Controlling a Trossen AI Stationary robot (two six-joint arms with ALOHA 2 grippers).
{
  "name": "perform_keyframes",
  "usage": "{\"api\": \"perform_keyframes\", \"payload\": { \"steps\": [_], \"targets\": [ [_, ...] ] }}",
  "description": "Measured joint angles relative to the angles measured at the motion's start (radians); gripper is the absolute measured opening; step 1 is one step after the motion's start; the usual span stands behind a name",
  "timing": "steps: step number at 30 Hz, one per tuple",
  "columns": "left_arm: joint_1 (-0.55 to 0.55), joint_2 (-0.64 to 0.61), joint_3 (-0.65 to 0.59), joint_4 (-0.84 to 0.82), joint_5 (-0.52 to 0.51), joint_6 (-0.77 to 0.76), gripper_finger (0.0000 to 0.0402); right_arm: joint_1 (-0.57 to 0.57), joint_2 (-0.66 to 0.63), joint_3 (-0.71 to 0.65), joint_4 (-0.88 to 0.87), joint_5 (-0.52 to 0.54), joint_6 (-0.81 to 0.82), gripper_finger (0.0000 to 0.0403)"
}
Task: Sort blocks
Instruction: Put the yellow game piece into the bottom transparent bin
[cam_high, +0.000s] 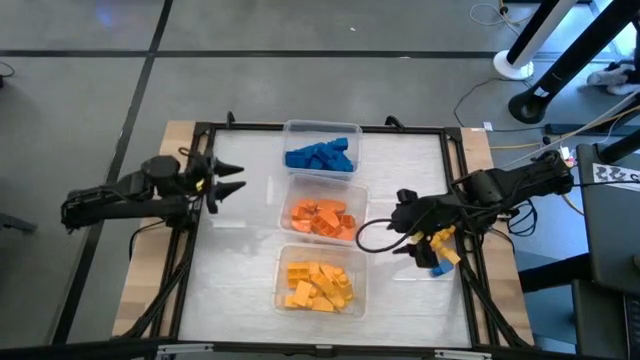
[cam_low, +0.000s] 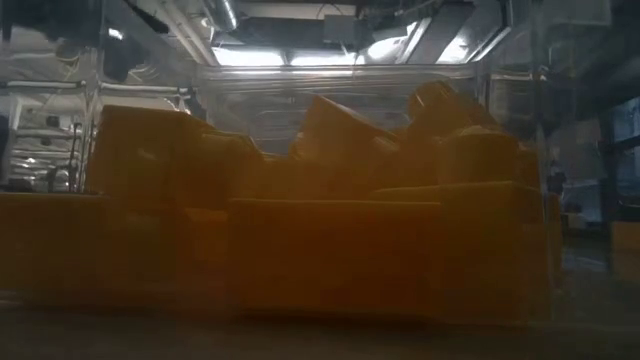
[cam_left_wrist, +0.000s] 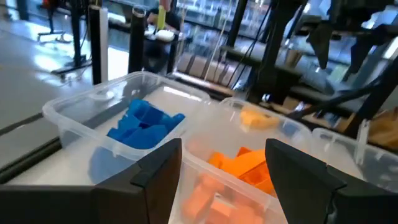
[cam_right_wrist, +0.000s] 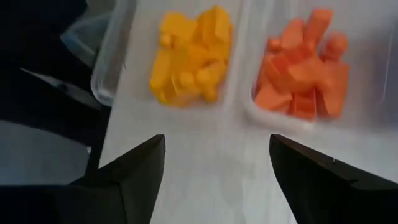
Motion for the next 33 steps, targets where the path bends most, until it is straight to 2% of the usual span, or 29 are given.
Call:
{"api": "perform_keyframes", "payload": {
  "steps": [5,11,16,20,24,28,33],
  "targets": [
    [-0.012,-0.13,-0.156,0.111,0.0,-0.016,0.0221,0.0,0.0,0.0,0.001,-0.001,0.048,0.0287],
    [-0.012,-0.211,-0.286,0.21,0.0,-0.005,0.0221,0.001,0.016,0.0,-0.25,-0.034,0.207,0.0287],
    [-0.012,-0.24,-0.35,0.215,0.011,0.014,0.0221,0.057,0.084,0.0,-0.418,-0.073,0.104,0.0287],
    [-0.012,-0.253,-0.394,0.276,0.061,0.013,0.0221,0.107,0.146,-0.008,-0.459,-0.072,0.049,0.0287],
    [-0.012,-0.26,-0.424,0.321,0.071,0.011,0.0221,0.118,0.164,-0.078,-0.459,-0.077,0.139,0.0287],
    [-0.012,-0.262,-0.447,0.325,0.073,-0.009,0.0221,0.105,0.162,-0.19,-0.459,-0.084,0.153,0.0287],
    [-0.012,-0.261,-0.452,0.338,0.101,-0.023,0.0221,0.044,0.154,-0.333,-0.432,-0.091,0.006,0.0287]
  ]
}}
